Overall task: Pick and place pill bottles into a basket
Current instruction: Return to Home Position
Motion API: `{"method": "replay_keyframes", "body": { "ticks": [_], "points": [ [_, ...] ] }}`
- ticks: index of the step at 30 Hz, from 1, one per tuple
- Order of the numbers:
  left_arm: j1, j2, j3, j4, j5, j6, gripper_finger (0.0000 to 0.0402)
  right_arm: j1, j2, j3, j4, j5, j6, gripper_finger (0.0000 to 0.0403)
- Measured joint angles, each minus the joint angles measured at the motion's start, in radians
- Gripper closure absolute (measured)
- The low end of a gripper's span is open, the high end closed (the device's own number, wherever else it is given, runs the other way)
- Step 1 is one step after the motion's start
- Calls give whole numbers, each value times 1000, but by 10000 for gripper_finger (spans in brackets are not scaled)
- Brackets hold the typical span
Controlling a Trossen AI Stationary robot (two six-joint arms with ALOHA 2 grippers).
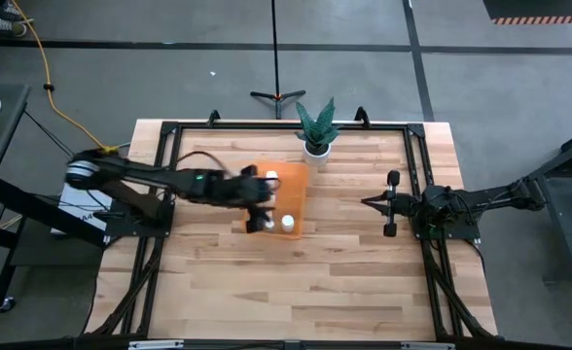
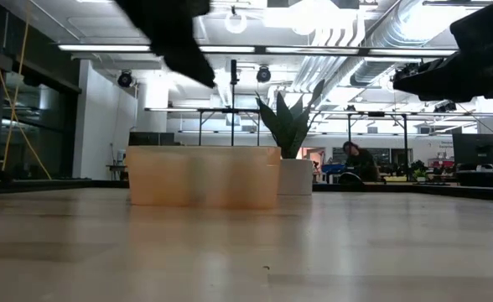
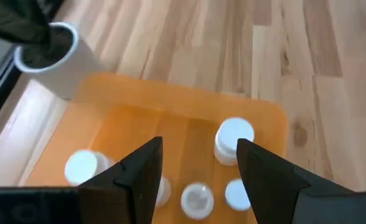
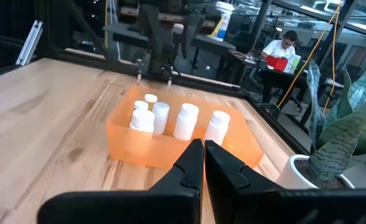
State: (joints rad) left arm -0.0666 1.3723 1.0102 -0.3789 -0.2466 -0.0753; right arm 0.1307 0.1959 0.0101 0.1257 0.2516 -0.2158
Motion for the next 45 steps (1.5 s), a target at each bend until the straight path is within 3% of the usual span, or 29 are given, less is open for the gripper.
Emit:
{"method": "replay_keyframes", "body": {
  "ticks": [8,16,24,28,31,36,41,45],
  "points": [
    [-55,-428,-451,335,-39,-5,161,0,0,0,8,0,25,396],
    [-155,-791,-799,687,-99,150,184,0,0,0,14,0,87,396],
    [-170,-980,-855,557,-118,192,313,0,0,0,51,0,102,396],
    [-170,-1069,-866,523,-37,207,379,0,0,0,65,-11,112,396],
    [-170,-1131,-913,566,-25,219,374,0,0,0,68,-9,107,396],
    [-169,-1209,-997,628,-78,227,332,0,-1,0,107,29,56,396],
    [-169,-1223,-997,716,-78,357,380,0,-1,0,186,30,23,396],
    [-169,-1227,-997,708,-146,378,367,0,-3,0,201,30,-3,396]
  ]
}}
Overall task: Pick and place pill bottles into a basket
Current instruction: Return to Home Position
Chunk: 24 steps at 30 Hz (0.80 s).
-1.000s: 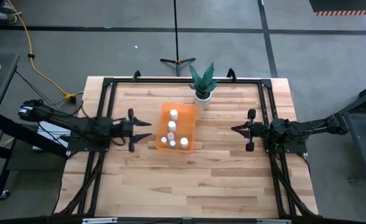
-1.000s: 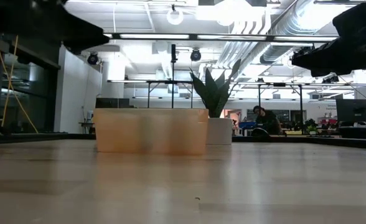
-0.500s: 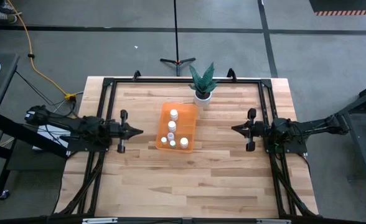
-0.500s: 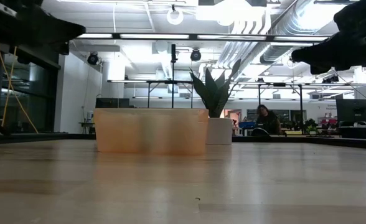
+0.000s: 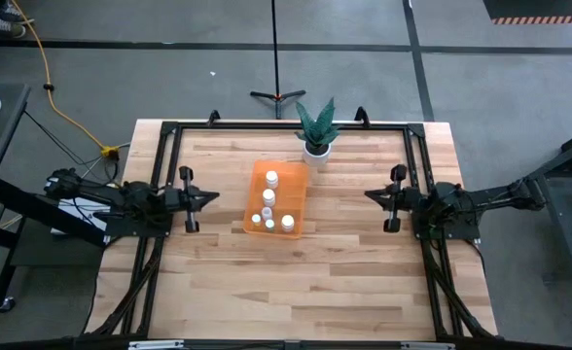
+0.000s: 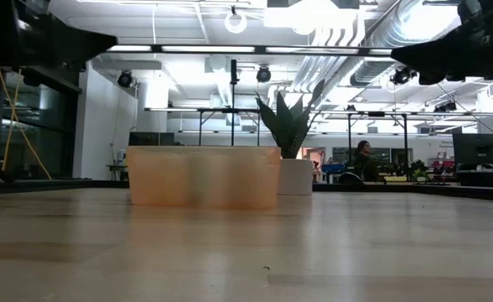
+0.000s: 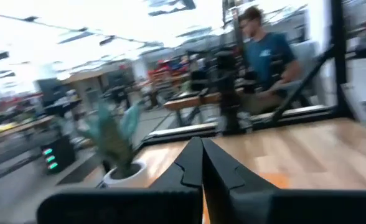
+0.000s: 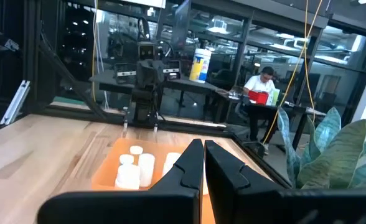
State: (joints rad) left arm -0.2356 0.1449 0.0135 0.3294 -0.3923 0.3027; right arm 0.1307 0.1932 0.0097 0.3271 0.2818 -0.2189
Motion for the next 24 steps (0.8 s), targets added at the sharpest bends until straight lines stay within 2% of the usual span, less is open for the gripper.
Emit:
{"method": "replay_keyframes", "body": {
  "ticks": [2,4,8,10,12,15,19,22,24],
  "points": [
    [4,-12,0,-1,-49,3,354,0,0,0,0,0,0,396],
    [27,-25,0,13,-47,-13,355,0,0,0,0,0,-13,396],
    [107,-39,0,-72,112,-96,381,-12,0,0,13,-42,-14,396],
    [153,-38,0,-167,133,-173,381,-37,0,0,6,-78,18,396],
    [189,-38,0,-216,177,-220,370,-72,0,0,-21,-146,44,396],
    [233,-38,0,-217,253,-229,355,-149,3,0,-29,-303,61,399],
    [287,-45,-1,-214,325,-230,379,-276,3,0,-16,-383,105,401],
    [320,-44,-1,-234,408,-239,380,-366,4,0,-73,-501,145,402],
    [335,-45,-1,-236,414,-243,374,-412,4,0,-93,-548,190,401]
  ]
}}
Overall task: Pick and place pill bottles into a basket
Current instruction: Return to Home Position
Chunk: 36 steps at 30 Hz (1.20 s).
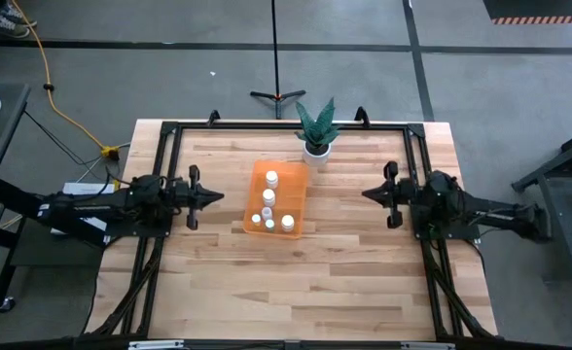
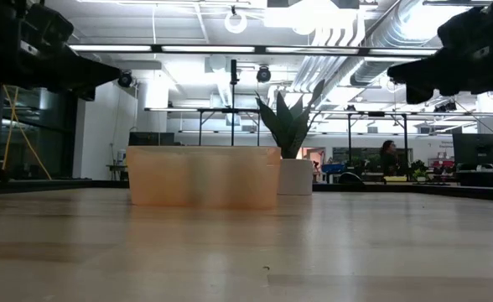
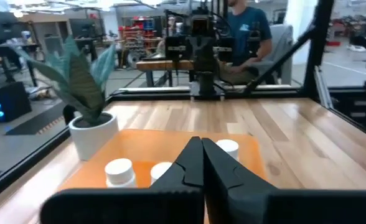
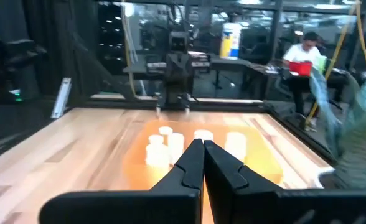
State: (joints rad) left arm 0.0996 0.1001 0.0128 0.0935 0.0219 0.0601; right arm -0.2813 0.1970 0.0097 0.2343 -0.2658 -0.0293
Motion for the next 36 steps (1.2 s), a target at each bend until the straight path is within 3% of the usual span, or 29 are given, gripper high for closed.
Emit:
{"method": "replay_keyframes", "body": {
  "ticks": [4,10,16,19,23,30,36],
  "points": [
    [5,-8,0,-45,-6,-16,354,-58,-1,0,-39,-12,6,402],
    [5,-79,0,-53,37,-13,381,-80,-1,0,-35,-16,55,402],
    [5,-92,1,-100,-5,-8,369,-50,-2,0,-32,-27,84,402],
    [5,-94,2,-89,55,24,379,-24,-2,0,-22,-27,85,402],
    [5,-89,2,-89,60,54,378,6,-2,0,-11,-27,83,401],
    [5,-89,2,-92,47,65,299,22,-2,0,-12,-25,66,401],
    [5,-89,3,-95,37,66,273,22,-2,0,-12,-25,66,397]
  ]
}}
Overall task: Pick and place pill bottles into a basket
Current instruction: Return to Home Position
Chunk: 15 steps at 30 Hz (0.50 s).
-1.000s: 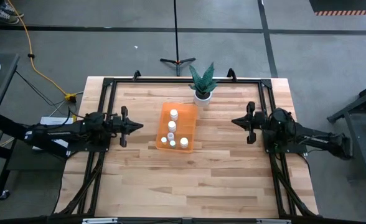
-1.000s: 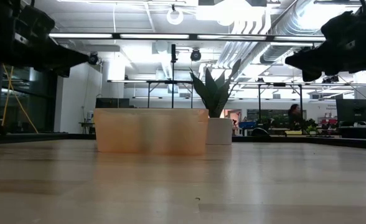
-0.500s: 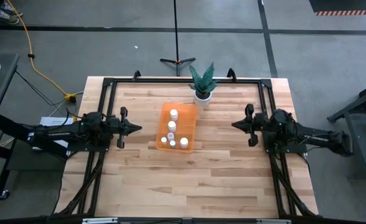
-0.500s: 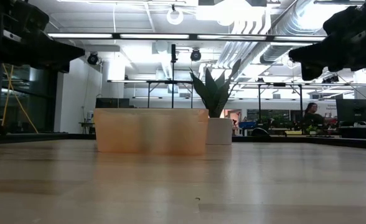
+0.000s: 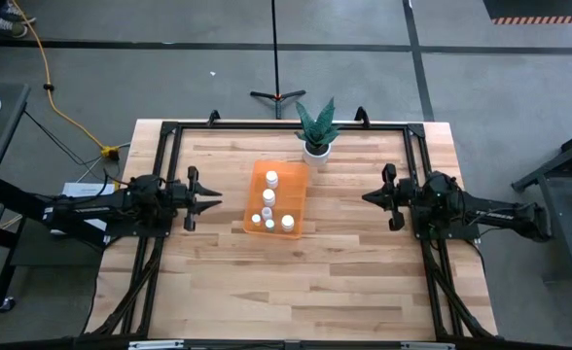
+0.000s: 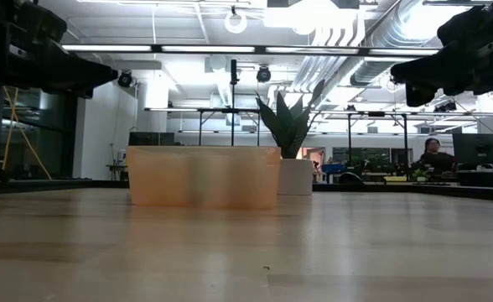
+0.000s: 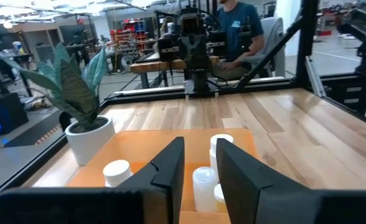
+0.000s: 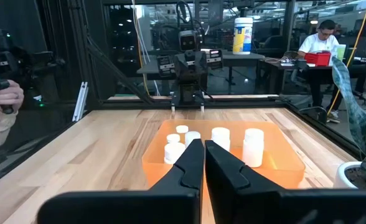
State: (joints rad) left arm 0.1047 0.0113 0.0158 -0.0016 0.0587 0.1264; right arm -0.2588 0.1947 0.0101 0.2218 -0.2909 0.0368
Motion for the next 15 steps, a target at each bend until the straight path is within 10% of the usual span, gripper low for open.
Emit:
{"method": "replay_keyframes", "body": {
  "ticks": [15],
  "points": [
    [0,0,1,-2,-18,0,269,0,0,0,0,0,0,401]
  ]
}}
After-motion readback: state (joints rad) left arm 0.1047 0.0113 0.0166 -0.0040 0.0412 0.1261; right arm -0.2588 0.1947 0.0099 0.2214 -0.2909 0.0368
